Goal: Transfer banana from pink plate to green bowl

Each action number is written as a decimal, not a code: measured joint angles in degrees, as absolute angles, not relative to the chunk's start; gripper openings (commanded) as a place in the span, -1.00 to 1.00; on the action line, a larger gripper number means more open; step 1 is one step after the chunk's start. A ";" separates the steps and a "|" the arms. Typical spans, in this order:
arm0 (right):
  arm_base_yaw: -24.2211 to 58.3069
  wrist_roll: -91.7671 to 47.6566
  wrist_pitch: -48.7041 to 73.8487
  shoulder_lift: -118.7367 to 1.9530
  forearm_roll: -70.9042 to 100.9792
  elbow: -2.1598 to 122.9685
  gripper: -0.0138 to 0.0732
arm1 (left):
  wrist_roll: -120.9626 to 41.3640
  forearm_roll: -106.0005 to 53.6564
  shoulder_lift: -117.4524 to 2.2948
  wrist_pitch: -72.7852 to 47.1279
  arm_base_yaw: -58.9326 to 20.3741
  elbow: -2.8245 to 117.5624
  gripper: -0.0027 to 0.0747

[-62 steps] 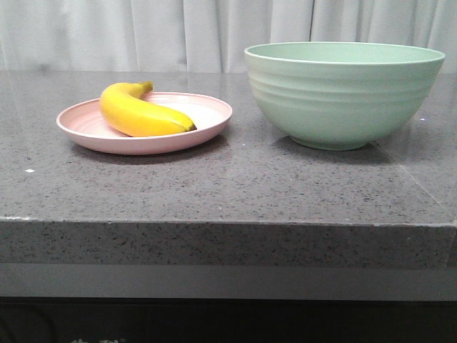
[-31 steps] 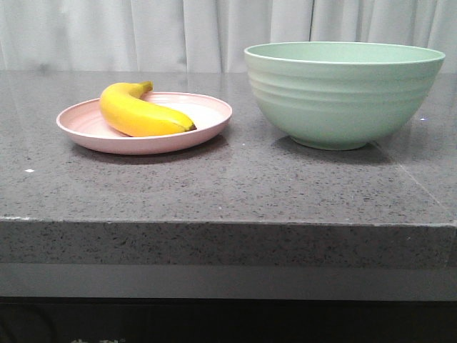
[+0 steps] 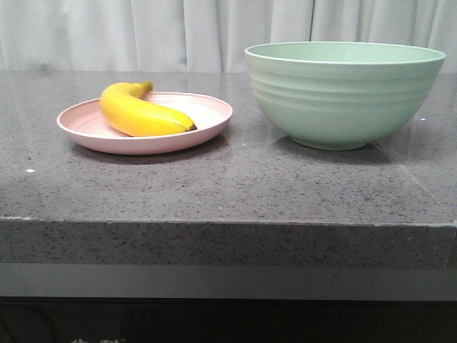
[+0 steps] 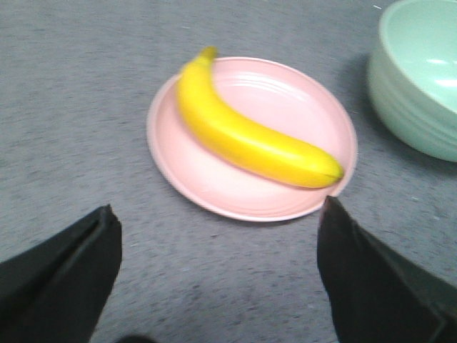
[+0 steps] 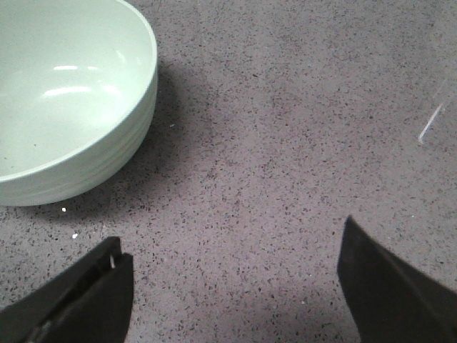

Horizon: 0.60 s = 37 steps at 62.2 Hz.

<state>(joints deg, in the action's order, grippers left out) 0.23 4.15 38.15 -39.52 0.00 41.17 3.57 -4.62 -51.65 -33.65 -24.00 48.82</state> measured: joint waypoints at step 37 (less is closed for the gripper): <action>0.23 4.15 38.15 -39.52 0.00 41.17 0.70 | 18.50 -4.97 -85.97 -52.36 -27.52 76.95 0.48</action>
<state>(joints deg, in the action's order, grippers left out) 0.23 4.15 38.15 -39.52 0.00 41.17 18.50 -4.97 -85.97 -52.36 -27.52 76.95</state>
